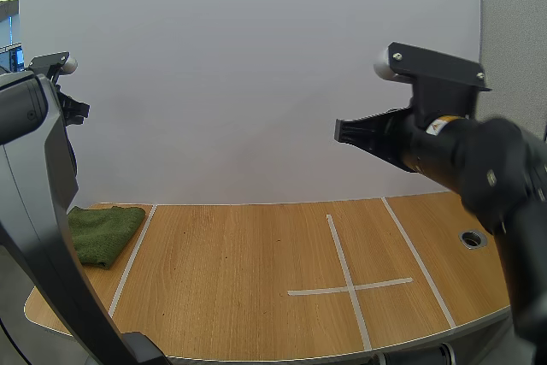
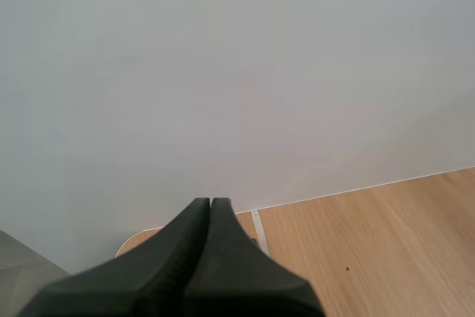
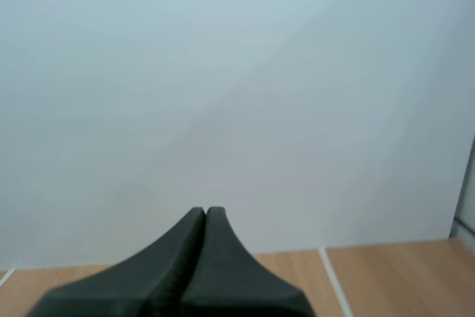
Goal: Fold the towel
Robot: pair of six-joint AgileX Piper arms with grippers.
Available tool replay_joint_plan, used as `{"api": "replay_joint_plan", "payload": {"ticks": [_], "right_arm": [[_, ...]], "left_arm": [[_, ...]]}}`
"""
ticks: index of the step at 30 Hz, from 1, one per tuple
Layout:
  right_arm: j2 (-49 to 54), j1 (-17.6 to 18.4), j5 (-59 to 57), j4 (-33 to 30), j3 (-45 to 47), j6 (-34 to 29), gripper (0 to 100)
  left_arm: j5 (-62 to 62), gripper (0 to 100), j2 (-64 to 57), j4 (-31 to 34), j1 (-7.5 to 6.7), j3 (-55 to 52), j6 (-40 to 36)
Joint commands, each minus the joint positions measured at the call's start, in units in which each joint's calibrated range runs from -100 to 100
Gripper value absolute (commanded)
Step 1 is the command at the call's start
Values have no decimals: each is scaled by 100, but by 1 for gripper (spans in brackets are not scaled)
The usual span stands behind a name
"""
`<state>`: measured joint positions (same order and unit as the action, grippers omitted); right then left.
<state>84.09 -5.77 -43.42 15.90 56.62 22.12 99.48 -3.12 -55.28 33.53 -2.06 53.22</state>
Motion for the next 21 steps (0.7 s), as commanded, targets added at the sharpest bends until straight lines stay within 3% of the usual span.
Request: {"api": "replay_joint_plan", "payload": {"ticks": [1, 9, 15, 21], "right_arm": [[472, -3, 889, -127, 235, 18, 0], [734, -86, 1896, -553, 1423, 323, 0], [1081, -77, 1752, 191, 1606, 313, 0], [1389, 74, 1644, 251, 1606, 281, 0]], "left_arm": [[52, 0, -89, -253, 5, -21, -13], [52, 0, -359, -304, 5, -21, -11], [52, 0, -636, -321, 5, -21, 14], [52, 0, -667, -184, 5, -21, -35]]}}
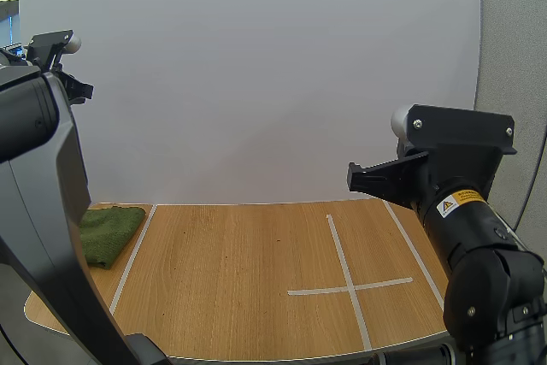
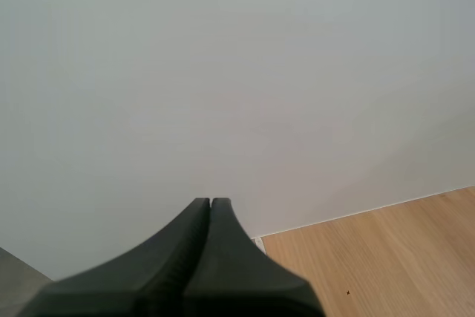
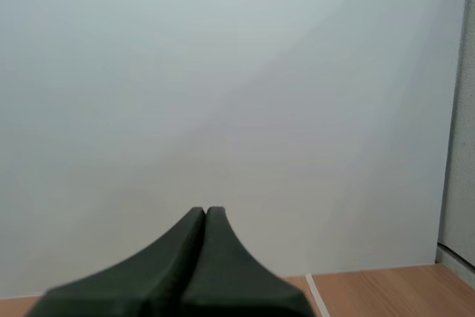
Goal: Fold the towel
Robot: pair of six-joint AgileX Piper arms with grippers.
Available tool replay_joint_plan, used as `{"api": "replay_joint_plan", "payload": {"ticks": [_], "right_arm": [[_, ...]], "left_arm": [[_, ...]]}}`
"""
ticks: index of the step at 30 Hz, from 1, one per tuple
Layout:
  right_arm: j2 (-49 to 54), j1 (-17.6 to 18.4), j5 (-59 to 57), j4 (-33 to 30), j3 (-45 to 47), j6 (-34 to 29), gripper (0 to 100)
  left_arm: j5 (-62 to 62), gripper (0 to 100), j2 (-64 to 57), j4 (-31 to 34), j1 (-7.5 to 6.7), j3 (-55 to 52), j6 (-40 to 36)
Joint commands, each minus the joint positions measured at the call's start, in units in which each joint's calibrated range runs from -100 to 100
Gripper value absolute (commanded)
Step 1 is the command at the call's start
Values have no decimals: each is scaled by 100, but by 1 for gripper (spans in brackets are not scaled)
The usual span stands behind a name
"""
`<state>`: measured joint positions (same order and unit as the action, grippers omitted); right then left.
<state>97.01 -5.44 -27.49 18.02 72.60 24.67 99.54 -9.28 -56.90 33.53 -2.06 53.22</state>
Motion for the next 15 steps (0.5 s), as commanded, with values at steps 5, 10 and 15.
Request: {"api": "replay_joint_plan", "payload": {"ticks": [5, 10, 15], "right_arm": [[96, 283, 50, 32, 9, 25, 0], [96, 507, 50, 32, 9, 25, 0], [96, 525, 50, 42, 9, 25, 0]], "left_arm": [[46, 0, -51, 19, 5, -21, -191], [46, 0, -51, 47, 5, -21, -390], [46, 0, -194, 269, 5, -172, -534]]}}
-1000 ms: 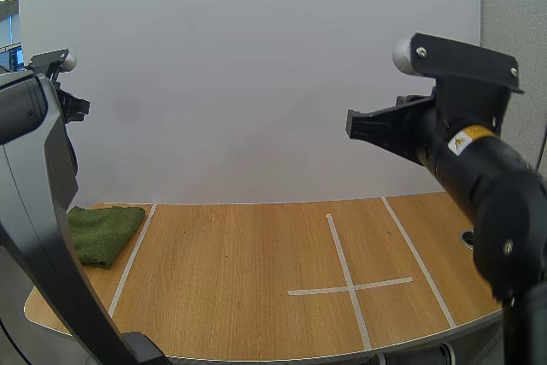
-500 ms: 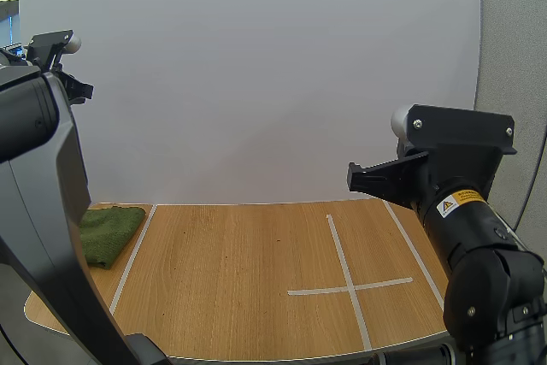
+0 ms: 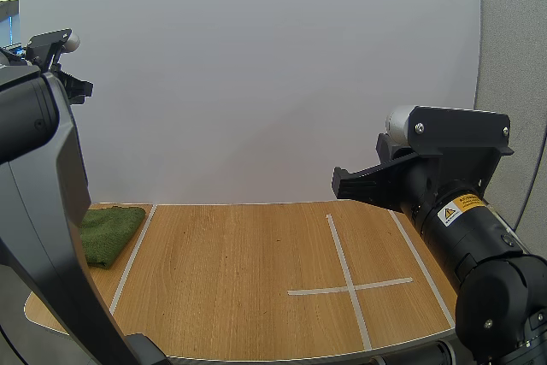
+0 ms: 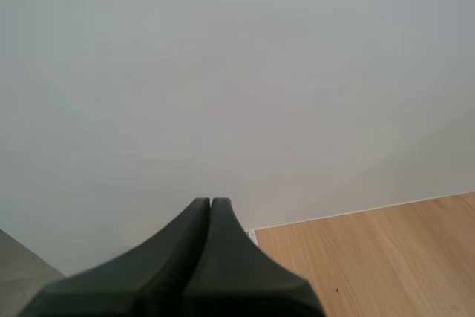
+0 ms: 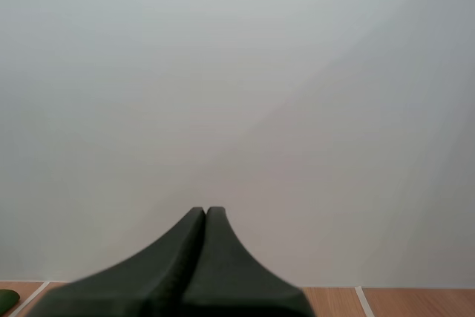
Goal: Fold the towel
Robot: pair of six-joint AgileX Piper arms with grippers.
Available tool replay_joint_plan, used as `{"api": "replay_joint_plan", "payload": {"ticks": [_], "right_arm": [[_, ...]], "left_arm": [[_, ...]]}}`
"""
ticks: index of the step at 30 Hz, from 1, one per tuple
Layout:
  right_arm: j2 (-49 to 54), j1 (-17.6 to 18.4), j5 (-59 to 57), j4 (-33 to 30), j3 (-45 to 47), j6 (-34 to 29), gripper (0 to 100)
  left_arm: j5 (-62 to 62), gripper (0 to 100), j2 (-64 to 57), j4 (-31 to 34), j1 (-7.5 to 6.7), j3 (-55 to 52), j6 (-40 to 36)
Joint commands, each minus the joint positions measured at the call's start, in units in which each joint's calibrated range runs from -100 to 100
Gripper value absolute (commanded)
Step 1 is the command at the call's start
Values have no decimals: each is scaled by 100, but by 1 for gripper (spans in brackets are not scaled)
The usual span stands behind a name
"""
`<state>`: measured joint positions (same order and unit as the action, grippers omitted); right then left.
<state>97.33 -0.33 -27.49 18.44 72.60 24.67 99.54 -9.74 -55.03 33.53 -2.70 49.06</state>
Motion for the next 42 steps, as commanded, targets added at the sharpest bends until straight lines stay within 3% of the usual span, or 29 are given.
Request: {"api": "replay_joint_plan", "payload": {"ticks": [1, 5, 9, 12, 19, 26, 36, 39, 42], "right_arm": [[64, 14, 50, 0, 9, 25, 0], [64, 14, 50, 0, 9, 25, 0], [64, 14, 50, 0, 9, 25, 0], [64, 14, 50, 0, 9, 25, 0], [64, 84, 50, 0, 9, 25, 0], [64, 156, 50, 13, 9, 25, 0], [64, 156, 50, 13, 9, 25, 0], [64, 156, 50, 13, 9, 25, 0], [64, 156, 50, 13, 9, 25, 0]], "left_arm": [[46, 0, -276, 109, 5, -235, -117], [46, 0, -852, 98, -37, -827, -44], [46, 0, -1467, 109, -221, -1707, -44], [-681, 0, -1941, 167, -513, -2412, -44], [-3005, 0, -3020, 794, -1408, -3682, -377], [-4379, 0, -3884, 1472, -2081, -4655, -790], [-4708, 0, -5289, 2364, -2996, -5506, -1142], [-4708, 0, -5718, 2540, -3055, -5679, -1570], [-4708, 0, -6051, 2791, -2986, -5723, -2174]]}}
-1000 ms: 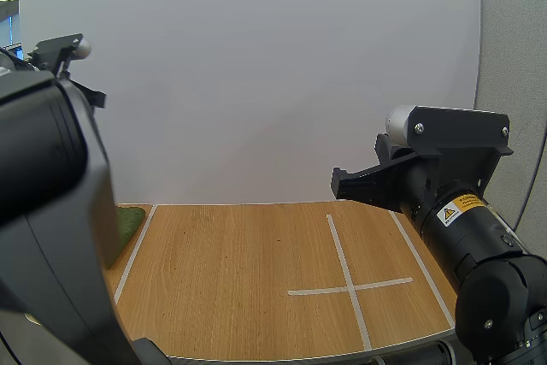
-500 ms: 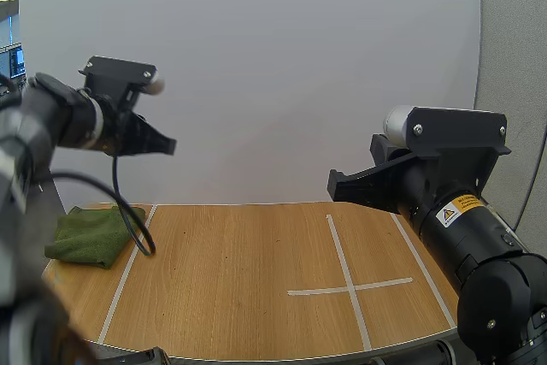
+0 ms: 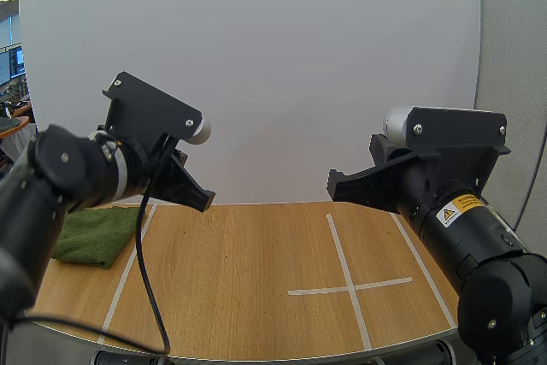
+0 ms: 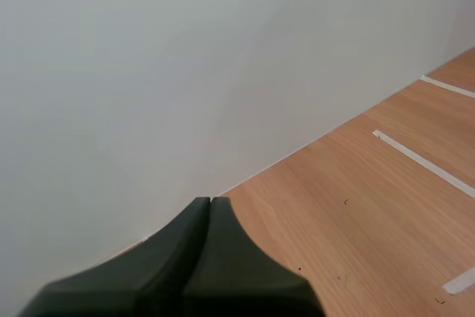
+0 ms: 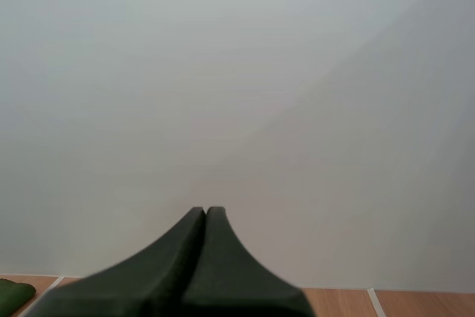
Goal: Fold the towel
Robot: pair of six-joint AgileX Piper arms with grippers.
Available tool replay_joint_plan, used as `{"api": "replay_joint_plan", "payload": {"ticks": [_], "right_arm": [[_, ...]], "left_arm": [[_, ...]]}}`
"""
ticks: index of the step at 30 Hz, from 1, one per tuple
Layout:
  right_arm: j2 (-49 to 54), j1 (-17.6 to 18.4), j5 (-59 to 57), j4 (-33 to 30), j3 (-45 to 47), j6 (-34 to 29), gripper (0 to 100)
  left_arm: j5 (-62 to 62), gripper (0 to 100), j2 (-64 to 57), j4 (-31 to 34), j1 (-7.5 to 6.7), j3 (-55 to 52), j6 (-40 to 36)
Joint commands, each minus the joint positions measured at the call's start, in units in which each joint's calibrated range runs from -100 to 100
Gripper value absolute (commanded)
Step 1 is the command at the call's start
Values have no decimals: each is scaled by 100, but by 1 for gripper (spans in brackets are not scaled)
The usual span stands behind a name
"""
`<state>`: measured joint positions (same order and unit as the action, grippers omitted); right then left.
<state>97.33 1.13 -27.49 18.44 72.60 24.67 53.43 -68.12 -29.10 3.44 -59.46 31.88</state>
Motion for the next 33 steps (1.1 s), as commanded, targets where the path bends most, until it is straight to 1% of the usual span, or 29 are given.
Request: {"api": "replay_joint_plan", "payload": {"ticks": [1, 3, 8, 11, 14, 16, 18, 20, 23, 25, 28, 30, 33], "right_arm": [[64, 11, 50, 13, 9, 25, 0], [64, 11, 50, 13, 9, 25, 0], [64, 11, 50, 13, 9, 25, 0], [64, 11, 50, 13, 9, 25, 0], [64, 11, 50, 13, 9, 25, 0], [64, 11, 50, 13, 9, 25, 0], [64, 11, 50, 13, 9, 25, 0], [64, 11, 50, 13, 9, 25, 0], [64, 60, 50, 13, 9, 25, 0], [64, 94, 50, 13, 9, 25, 0], [64, 112, 50, 13, 9, 25, 0], [64, 112, 50, 13, 9, 25, 0], [64, 112, 50, 13, 9, 25, 0]], "left_arm": [[-122, 0, -322, 260, 41, -47, -571], [-182, 0, -517, 271, 76, -47, -592], [-376, 0, -1152, 416, 77, -197, -605], [-1078, 0, -1599, 416, 77, -664, -630], [-2188, 0, -2139, 416, 77, -1305, -645], [-2638, 0, -2459, 451, 77, -1624, -645], [-2758, 0, -2796, 642, 77, -1894, -655], [-2799, 0, -3094, 1059, 69, -2190, -793], [-2814, 0, -3188, 1766, 61, -2523, -1379], [-2814, 0, -3188, 2364, 61, -2661, -2137], [-2814, 0, -3188, 3013, 53, -2813, -3178], [-2814, 0, -3188, 3112, 53, -2942, -3603], [-2814, 0, -3188, 2910, 53, -3171, -3664]]}}
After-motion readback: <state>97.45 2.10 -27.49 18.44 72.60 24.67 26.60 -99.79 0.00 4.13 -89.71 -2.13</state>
